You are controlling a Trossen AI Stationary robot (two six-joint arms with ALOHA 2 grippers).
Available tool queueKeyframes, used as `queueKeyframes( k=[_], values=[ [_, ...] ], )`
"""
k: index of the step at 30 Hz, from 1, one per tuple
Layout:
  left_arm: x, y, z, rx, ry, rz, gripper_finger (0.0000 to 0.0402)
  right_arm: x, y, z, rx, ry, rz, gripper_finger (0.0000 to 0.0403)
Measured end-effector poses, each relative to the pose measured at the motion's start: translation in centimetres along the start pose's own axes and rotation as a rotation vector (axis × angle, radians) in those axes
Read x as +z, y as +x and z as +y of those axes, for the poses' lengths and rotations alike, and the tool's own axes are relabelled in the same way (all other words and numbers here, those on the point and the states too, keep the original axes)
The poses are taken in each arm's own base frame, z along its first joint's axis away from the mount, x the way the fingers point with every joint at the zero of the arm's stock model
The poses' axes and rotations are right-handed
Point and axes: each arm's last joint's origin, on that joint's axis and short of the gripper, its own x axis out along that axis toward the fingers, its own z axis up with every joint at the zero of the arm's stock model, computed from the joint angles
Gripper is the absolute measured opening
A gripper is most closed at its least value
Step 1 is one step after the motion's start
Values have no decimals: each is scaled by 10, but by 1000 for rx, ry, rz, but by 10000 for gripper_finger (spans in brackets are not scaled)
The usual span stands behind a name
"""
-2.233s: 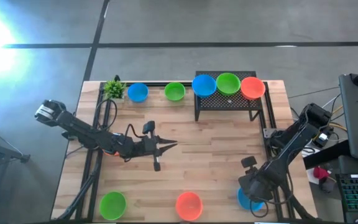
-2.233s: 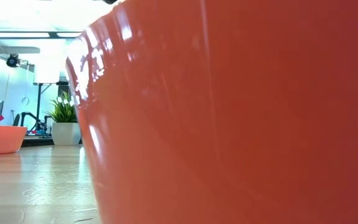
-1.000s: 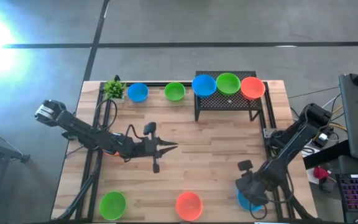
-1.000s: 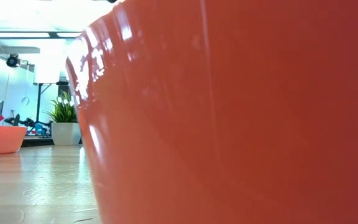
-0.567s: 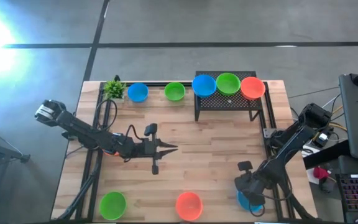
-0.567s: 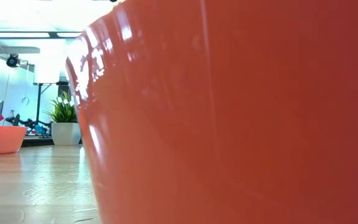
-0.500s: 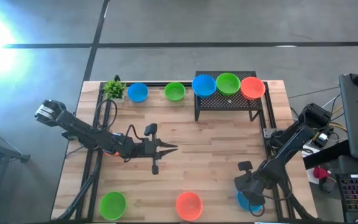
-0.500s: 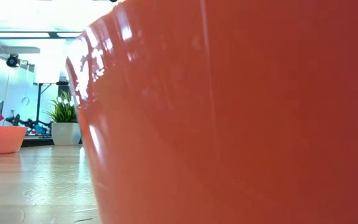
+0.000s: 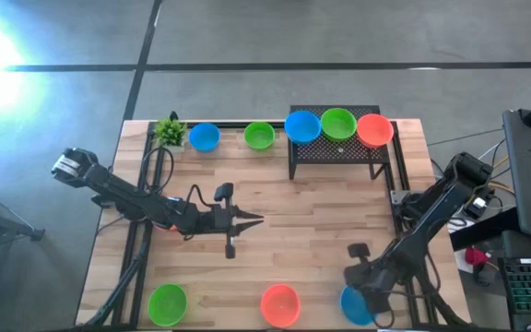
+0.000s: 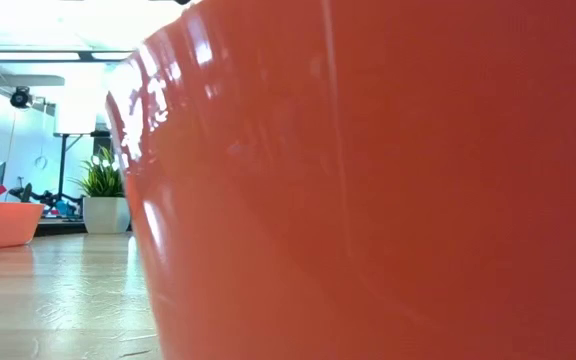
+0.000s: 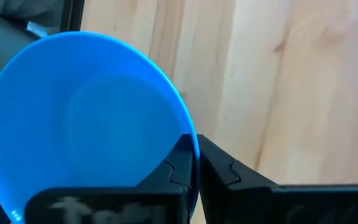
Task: Pick & Place Mini bowls
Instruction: Stack the bottom blue bowl on the blue bowl on the shelf
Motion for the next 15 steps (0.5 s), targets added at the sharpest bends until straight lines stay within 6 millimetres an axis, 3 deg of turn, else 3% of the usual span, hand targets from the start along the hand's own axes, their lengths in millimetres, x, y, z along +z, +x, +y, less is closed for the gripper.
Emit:
queueKeyframes(
  k=[8, 15],
  values=[
    [0, 0, 0, 0, 0, 0, 32, 41, -36, -10, -92, 29, -41, 8],
    [0, 0, 0, 0, 0, 0, 32, 83, -63, -51, -173, 16, -76, 8]
  ],
)
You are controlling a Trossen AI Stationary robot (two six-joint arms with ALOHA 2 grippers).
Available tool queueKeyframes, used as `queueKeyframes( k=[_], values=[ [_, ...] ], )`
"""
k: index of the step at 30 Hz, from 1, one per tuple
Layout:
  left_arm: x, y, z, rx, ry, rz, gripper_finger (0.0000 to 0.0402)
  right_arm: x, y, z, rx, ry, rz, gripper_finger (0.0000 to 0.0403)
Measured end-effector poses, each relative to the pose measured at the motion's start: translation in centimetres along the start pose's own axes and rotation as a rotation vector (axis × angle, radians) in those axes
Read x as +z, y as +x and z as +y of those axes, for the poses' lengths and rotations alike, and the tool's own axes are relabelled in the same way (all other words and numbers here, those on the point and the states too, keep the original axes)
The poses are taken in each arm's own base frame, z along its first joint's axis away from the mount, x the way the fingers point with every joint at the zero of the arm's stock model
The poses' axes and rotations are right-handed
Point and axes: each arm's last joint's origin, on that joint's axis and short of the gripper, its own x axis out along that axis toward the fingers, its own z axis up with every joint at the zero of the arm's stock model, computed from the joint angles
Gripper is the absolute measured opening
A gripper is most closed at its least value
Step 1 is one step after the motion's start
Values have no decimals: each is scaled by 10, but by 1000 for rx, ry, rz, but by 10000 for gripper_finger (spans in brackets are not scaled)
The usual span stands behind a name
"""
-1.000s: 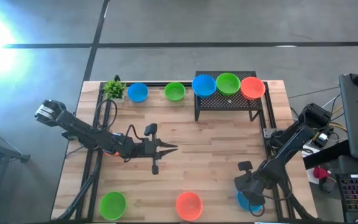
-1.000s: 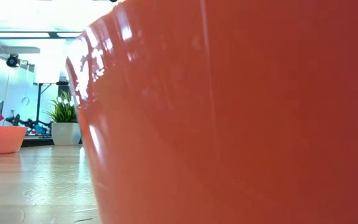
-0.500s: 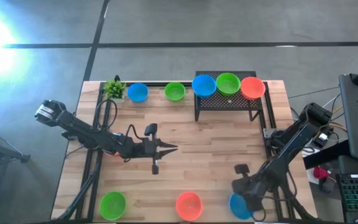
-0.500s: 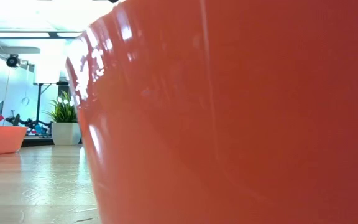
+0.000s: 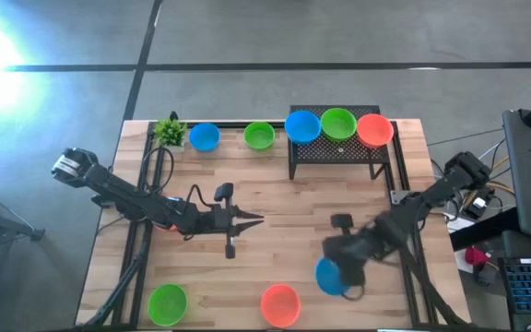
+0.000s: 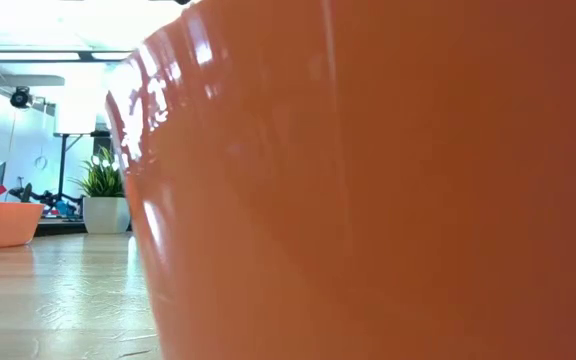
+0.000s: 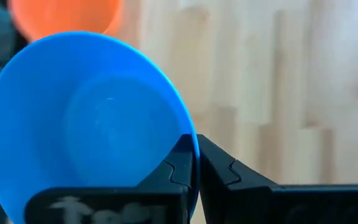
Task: Pick & Place Mini bowls
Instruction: Stack the bottom blue bowl on the blue bowl on the shelf
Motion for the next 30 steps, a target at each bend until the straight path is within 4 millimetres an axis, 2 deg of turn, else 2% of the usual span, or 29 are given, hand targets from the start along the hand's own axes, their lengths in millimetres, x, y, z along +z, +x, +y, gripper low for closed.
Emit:
queueKeyframes(
  k=[7, 15, 21, 30],
  values=[
    [0, 0, 0, 0, 29, 0, 32, 39, -21, -61, -79, 39, -51, 8],
    [0, 0, 2, 53, 101, 12, 32, 65, -57, -140, -194, 113, -116, 8],
    [-1, 0, 5, 145, 142, 34, 32, 68, -81, -196, -236, 184, -169, 8],
    [-1, 0, 6, 151, 147, 36, 32, 54, -105, -280, -331, 424, -285, 8]
  ],
)
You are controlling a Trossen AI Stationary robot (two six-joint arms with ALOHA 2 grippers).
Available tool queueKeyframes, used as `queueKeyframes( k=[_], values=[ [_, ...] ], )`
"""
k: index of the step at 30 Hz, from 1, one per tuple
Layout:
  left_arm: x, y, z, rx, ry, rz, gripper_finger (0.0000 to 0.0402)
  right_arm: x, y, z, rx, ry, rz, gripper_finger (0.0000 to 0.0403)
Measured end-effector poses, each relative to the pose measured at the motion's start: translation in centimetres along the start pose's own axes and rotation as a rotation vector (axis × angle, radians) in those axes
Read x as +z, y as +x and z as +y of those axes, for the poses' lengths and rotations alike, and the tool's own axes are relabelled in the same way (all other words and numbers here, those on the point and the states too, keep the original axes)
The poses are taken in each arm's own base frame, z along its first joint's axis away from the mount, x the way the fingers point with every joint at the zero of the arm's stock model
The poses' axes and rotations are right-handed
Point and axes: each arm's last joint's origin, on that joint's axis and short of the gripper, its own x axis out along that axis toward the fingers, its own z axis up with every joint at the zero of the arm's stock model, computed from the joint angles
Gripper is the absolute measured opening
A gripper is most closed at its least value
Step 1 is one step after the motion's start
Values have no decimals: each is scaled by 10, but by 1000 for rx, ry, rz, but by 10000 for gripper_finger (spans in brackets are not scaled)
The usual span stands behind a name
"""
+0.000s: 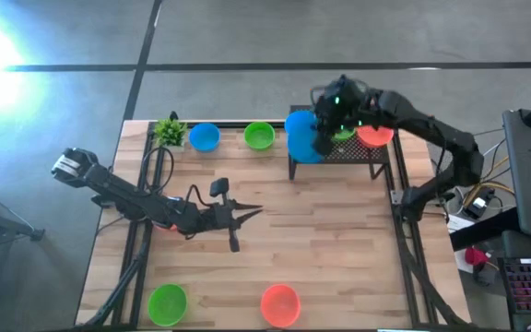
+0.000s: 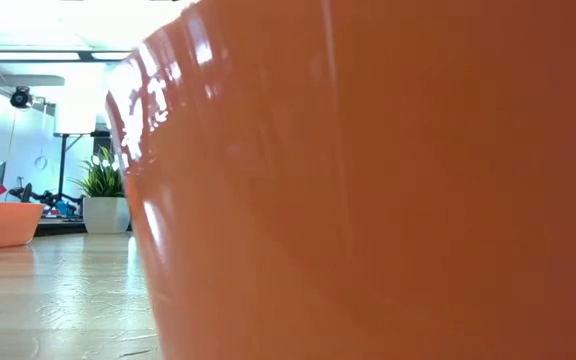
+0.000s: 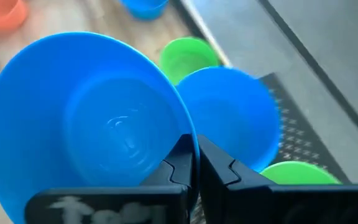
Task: Pick & Place Mini bowls
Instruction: Stack the bottom blue bowl on the blue bowl on the shelf
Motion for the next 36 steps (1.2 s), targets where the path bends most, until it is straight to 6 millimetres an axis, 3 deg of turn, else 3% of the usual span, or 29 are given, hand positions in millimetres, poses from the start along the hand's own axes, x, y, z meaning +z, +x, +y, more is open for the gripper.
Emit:
queueKeyframes(
  k=[6, 12, 20, 36],
  values=[
    [0, 0, 0, 4, 7, 1, 32, 9, 20, -43, -42, 130, 0, 8],
    [-1, 2, 2, 12, 26, 3, 32, 16, 49, -65, -70, 135, 73, 8],
    [-2, 3, 5, 23, 61, 7, 32, 18, 68, -71, -56, 114, 239, 8],
    [-2, 5, 8, 34, 130, 11, 32, 28, 70, -72, -61, 128, 229, 8]
  ],
)
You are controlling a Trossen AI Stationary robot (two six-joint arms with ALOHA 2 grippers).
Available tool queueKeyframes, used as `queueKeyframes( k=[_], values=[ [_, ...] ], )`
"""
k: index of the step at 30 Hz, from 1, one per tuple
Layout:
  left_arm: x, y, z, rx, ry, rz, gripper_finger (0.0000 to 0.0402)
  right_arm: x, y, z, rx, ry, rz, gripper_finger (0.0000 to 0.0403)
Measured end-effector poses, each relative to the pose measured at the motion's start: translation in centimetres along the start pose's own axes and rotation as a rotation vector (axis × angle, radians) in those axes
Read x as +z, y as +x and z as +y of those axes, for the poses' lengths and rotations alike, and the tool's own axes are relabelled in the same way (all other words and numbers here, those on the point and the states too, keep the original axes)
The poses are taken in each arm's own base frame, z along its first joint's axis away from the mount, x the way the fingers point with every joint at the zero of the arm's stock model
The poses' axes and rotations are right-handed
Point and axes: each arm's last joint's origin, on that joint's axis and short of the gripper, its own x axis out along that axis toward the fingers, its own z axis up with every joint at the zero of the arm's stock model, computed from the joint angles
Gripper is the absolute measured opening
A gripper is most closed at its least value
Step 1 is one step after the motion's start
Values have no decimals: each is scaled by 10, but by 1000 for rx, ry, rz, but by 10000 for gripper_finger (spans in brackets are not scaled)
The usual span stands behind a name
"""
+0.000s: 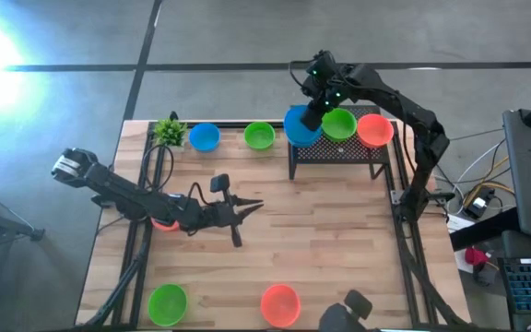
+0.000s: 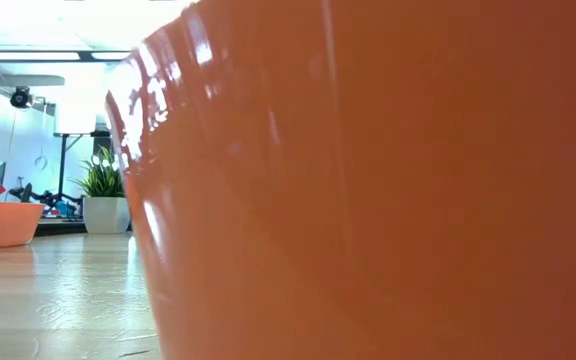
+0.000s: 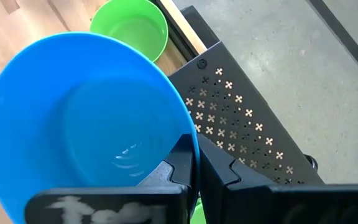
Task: Pick & Place Mini bowls
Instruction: Stack the bottom blue bowl on the blue bowl on the shelf
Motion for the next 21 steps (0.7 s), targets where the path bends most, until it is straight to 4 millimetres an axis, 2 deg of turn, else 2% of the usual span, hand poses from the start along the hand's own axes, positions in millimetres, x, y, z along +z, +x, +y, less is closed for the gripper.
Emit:
queueKeyframes(
  k=[6, 15, 21],
  values=[
    [0, 0, 0, 0, 3, -1, 32, 0, 0, 0, 0, 2, 0, 15],
    [0, 0, 0, 13, 42, 6, 32, 0, 0, 0, -1, 3, 1, 82],
    [0, 0, 1, 14, 42, 6, 32, 2, -5, 0, -2, -5, -19, 104]
  ],
)
